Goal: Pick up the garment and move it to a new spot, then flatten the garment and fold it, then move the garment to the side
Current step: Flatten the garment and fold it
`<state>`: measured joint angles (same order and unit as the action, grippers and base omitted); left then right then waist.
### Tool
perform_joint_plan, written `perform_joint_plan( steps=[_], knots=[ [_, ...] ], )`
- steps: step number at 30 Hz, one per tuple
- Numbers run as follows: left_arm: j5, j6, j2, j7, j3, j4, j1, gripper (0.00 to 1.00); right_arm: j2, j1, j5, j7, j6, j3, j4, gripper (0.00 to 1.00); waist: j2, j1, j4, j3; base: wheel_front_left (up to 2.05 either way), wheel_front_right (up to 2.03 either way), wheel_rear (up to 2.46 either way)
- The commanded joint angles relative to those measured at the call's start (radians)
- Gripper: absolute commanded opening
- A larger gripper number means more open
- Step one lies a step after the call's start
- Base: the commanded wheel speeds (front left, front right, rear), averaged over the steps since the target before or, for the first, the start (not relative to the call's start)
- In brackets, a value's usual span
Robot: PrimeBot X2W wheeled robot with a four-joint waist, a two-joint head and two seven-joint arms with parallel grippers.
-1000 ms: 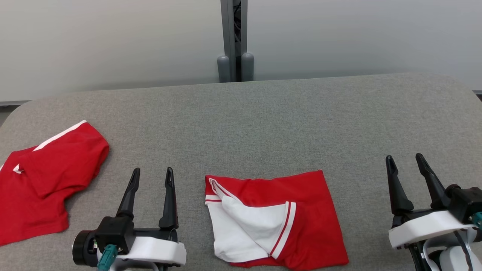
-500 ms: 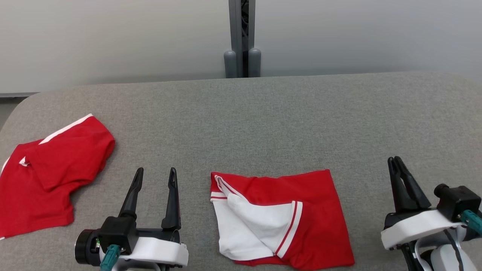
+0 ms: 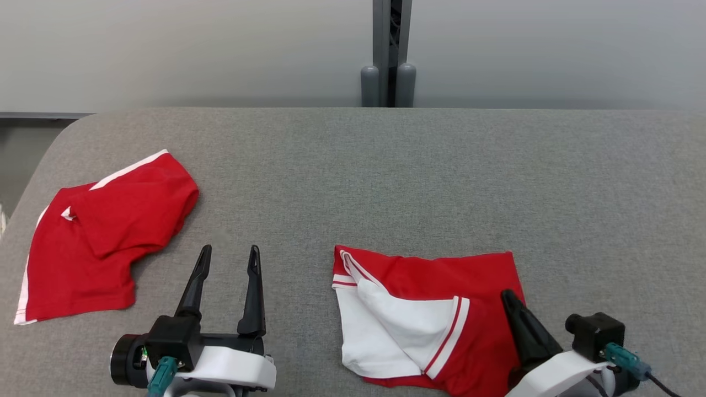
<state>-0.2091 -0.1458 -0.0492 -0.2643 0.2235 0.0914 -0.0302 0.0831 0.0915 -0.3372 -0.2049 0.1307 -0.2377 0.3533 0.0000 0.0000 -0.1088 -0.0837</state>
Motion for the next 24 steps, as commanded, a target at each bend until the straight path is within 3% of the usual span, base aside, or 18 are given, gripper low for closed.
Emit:
perform_joint_plan(
  steps=[1,24],
  knots=[
    [0.009,0.005,-0.003,0.000,-0.004,0.001,-0.019,1.00,0.000,-0.008,-0.011,0.005,0.000,-0.010,0.012,0.00,0.0000,0.0000,-0.013,0.001,0.00,0.00,0.00],
    [0.001,0.003,-0.003,0.000,-0.006,0.003,0.030,1.00,-0.029,0.007,-0.109,0.026,0.000,-0.263,0.132,0.00,0.0000,0.0000,-0.206,0.045,0.00,0.00,0.00]
  ],
)
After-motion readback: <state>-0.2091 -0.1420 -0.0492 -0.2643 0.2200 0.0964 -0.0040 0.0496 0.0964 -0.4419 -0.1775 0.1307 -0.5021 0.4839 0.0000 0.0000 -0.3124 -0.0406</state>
